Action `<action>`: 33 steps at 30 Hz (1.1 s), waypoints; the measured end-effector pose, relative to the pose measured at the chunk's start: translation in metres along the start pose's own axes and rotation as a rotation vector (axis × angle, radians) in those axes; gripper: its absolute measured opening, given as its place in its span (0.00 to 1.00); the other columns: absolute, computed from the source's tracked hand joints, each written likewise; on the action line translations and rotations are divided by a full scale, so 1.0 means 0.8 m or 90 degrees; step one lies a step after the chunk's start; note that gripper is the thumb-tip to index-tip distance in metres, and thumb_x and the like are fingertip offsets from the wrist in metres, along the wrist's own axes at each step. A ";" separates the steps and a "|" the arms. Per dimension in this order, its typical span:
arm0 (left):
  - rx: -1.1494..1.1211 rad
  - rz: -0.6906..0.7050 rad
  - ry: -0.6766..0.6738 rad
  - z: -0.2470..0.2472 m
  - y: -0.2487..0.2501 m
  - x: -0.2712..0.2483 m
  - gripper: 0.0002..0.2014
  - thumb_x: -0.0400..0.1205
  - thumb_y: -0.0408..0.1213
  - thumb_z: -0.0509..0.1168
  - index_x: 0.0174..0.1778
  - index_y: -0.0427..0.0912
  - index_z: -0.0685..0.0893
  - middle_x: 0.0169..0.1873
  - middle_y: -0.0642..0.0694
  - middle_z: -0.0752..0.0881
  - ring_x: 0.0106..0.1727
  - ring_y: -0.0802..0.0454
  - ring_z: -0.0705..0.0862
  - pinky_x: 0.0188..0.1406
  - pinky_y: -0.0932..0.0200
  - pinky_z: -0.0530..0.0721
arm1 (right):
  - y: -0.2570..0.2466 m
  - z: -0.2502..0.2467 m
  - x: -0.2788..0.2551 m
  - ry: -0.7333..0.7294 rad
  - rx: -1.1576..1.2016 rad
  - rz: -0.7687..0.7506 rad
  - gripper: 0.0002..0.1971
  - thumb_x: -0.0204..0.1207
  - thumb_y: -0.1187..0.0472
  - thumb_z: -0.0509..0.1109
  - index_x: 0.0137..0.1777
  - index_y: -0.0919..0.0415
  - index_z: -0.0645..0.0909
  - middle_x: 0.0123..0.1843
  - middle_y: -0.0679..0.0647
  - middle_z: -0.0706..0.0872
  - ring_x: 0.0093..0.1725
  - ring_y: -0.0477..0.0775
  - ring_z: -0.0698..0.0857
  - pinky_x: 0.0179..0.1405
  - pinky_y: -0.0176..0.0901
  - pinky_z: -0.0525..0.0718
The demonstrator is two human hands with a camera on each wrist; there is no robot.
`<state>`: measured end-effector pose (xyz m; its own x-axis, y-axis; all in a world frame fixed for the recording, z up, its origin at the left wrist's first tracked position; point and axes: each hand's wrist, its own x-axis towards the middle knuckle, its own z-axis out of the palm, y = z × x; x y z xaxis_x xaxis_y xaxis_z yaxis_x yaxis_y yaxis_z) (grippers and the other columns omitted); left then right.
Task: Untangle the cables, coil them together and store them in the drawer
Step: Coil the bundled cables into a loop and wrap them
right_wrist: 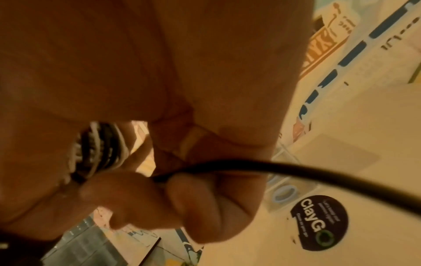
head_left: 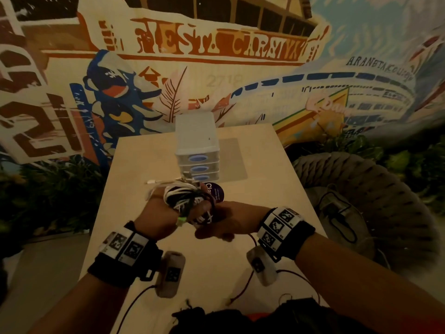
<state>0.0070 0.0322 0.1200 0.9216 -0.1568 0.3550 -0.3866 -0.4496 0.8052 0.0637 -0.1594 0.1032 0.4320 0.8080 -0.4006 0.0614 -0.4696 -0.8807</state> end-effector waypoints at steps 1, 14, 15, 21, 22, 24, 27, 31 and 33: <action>0.038 0.006 0.004 -0.004 -0.012 0.001 0.18 0.75 0.35 0.78 0.53 0.64 0.89 0.48 0.87 0.82 0.53 0.86 0.80 0.53 0.86 0.72 | 0.006 -0.002 -0.001 0.012 -0.059 0.016 0.11 0.81 0.49 0.74 0.53 0.56 0.85 0.37 0.55 0.81 0.34 0.54 0.79 0.37 0.50 0.80; 0.310 0.006 -0.233 0.004 -0.028 0.004 0.18 0.70 0.44 0.83 0.56 0.53 0.92 0.49 0.60 0.91 0.46 0.70 0.85 0.47 0.75 0.81 | 0.031 -0.013 -0.010 0.057 0.198 0.159 0.27 0.90 0.47 0.53 0.57 0.67 0.89 0.39 0.56 0.88 0.27 0.48 0.72 0.29 0.39 0.67; 0.324 -0.009 -0.254 0.006 -0.027 0.004 0.16 0.71 0.47 0.82 0.54 0.55 0.92 0.48 0.59 0.91 0.44 0.66 0.86 0.44 0.68 0.84 | 0.031 -0.013 -0.009 0.067 0.244 0.175 0.30 0.90 0.43 0.52 0.54 0.66 0.88 0.39 0.56 0.89 0.28 0.49 0.73 0.30 0.40 0.66; 0.427 -0.082 -0.365 0.033 -0.015 0.005 0.11 0.80 0.51 0.71 0.57 0.57 0.90 0.48 0.57 0.90 0.45 0.56 0.87 0.50 0.56 0.86 | 0.022 -0.015 -0.006 0.081 0.231 0.199 0.43 0.74 0.19 0.54 0.49 0.61 0.85 0.37 0.54 0.87 0.30 0.50 0.76 0.30 0.39 0.69; 0.433 -0.089 -0.374 0.037 -0.016 0.005 0.11 0.81 0.51 0.70 0.59 0.57 0.89 0.49 0.56 0.91 0.47 0.55 0.88 0.52 0.55 0.86 | 0.021 -0.015 -0.005 0.074 0.185 0.193 0.43 0.70 0.17 0.55 0.50 0.60 0.85 0.39 0.54 0.87 0.31 0.49 0.77 0.31 0.39 0.70; 0.446 -0.110 -0.369 0.045 -0.019 0.002 0.11 0.82 0.50 0.69 0.60 0.57 0.89 0.50 0.54 0.91 0.50 0.52 0.89 0.52 0.56 0.86 | 0.021 -0.014 -0.006 0.083 0.085 0.196 0.40 0.71 0.19 0.57 0.46 0.57 0.87 0.39 0.52 0.87 0.34 0.48 0.77 0.35 0.40 0.72; 0.500 -0.153 -0.371 0.054 -0.019 0.001 0.13 0.83 0.55 0.66 0.59 0.57 0.87 0.51 0.55 0.90 0.53 0.51 0.88 0.52 0.56 0.85 | 0.020 -0.016 -0.010 0.083 -0.015 0.206 0.28 0.74 0.24 0.65 0.37 0.48 0.88 0.31 0.42 0.88 0.37 0.47 0.82 0.40 0.42 0.75; 0.576 -0.130 -0.420 0.064 -0.013 0.001 0.15 0.82 0.58 0.64 0.58 0.54 0.85 0.48 0.54 0.89 0.49 0.51 0.87 0.45 0.58 0.83 | 0.014 -0.022 -0.018 -0.009 -0.097 0.212 0.18 0.74 0.29 0.71 0.43 0.43 0.88 0.36 0.38 0.91 0.39 0.41 0.88 0.40 0.42 0.75; 0.608 -0.133 -0.440 0.069 -0.006 0.004 0.15 0.82 0.58 0.64 0.56 0.54 0.86 0.45 0.53 0.90 0.46 0.51 0.88 0.42 0.58 0.83 | 0.012 -0.025 -0.018 -0.018 -0.113 0.212 0.24 0.73 0.35 0.76 0.58 0.52 0.86 0.45 0.45 0.93 0.38 0.40 0.90 0.38 0.41 0.76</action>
<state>0.0135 -0.0146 0.0913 0.8993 -0.3112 -0.3073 -0.3160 -0.9481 0.0353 0.0760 -0.1829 0.1056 0.4292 0.6091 -0.6670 0.0774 -0.7605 -0.6447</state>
